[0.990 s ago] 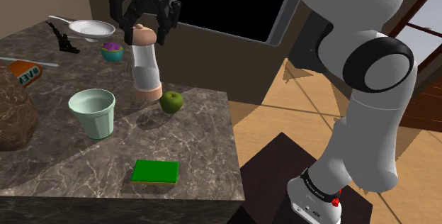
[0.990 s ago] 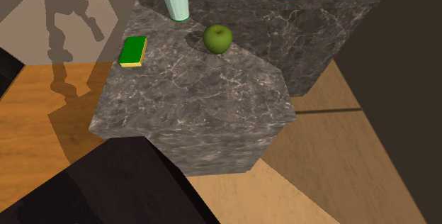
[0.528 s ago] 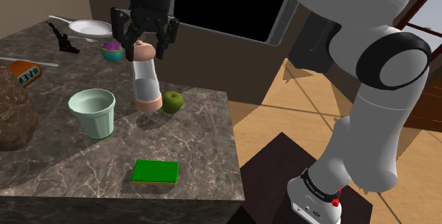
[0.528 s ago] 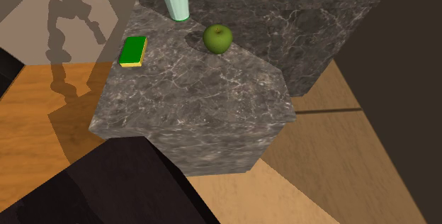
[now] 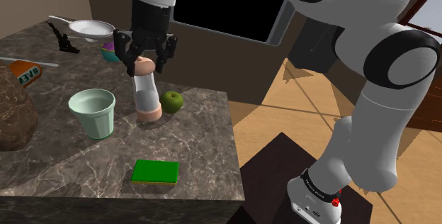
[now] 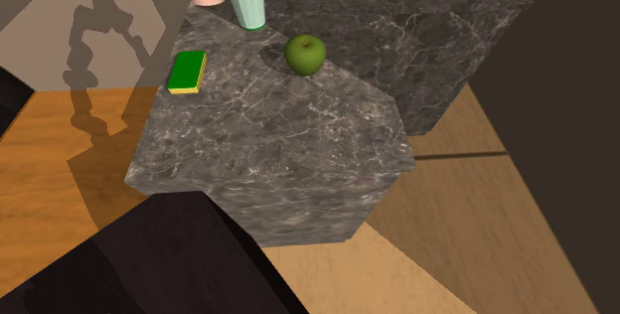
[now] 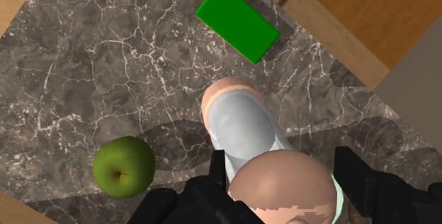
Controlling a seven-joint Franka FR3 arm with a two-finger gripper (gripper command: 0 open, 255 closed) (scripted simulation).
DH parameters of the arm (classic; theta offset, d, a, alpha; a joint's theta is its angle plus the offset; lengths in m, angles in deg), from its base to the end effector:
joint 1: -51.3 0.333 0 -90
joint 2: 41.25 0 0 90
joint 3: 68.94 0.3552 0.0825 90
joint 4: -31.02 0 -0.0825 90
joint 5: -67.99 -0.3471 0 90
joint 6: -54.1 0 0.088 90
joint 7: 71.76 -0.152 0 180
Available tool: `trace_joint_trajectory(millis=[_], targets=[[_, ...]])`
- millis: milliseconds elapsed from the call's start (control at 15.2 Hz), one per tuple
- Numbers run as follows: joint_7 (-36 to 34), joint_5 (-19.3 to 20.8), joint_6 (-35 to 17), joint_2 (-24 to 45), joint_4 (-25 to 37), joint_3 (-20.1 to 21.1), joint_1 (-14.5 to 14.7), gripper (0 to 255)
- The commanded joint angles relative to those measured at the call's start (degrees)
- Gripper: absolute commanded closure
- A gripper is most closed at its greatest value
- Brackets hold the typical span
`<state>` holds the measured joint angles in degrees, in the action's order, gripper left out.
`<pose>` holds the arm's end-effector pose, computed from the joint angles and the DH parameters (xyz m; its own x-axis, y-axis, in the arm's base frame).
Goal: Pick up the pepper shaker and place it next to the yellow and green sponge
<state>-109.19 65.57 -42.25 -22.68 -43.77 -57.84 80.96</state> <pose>0.4919 0.4051 0.5619 0.9989 0.0440 -0.0173 0.0417 -0.9923 -0.1169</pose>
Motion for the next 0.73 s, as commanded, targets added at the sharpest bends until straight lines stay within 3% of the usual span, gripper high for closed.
trace_joint_trajectory(millis=[0,660], targets=[[0.1,-0.1,-1.8,-0.3,-2.1,0.0,-0.1,255],[0.8,-0.3,-9.8,-1.0,-10.7,-0.1,-0.3,255]])
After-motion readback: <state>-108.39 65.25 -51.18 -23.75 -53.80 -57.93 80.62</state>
